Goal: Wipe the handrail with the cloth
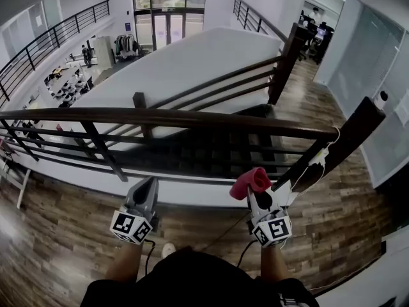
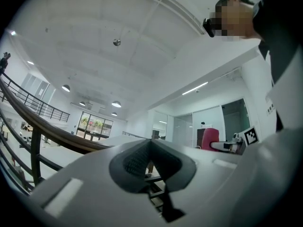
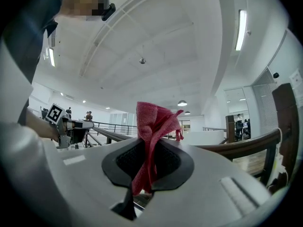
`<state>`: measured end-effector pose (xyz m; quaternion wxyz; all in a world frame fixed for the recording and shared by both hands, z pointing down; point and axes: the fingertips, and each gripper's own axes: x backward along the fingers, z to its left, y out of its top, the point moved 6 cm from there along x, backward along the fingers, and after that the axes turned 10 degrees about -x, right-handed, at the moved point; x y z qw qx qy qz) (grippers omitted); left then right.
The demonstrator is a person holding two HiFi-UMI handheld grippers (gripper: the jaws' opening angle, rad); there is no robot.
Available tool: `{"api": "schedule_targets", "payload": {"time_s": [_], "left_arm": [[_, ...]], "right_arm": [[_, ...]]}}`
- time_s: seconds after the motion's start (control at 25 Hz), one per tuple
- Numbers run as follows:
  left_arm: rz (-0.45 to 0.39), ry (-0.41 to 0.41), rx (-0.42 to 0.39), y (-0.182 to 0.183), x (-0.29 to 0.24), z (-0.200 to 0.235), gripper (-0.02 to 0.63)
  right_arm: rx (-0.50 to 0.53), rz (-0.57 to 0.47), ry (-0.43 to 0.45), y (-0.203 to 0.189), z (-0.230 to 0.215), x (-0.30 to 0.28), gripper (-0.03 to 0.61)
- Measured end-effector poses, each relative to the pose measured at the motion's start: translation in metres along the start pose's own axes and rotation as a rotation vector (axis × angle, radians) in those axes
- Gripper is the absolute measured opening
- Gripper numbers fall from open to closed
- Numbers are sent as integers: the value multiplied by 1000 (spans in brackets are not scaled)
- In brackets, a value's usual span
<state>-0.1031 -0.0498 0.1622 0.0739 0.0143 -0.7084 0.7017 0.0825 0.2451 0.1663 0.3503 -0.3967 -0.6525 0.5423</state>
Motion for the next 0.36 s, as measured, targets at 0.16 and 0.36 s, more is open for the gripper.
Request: {"api": "schedule_targets", "payload": {"time_s": [0.16,0.36], "left_arm": [[-1,1,15,-2,1,0,0],[15,8,22,2,5,1,0]], "right_arm": [[-14,7,-15,-1,-1,4,41],[-14,24,-33,1,3,12,41]]}}
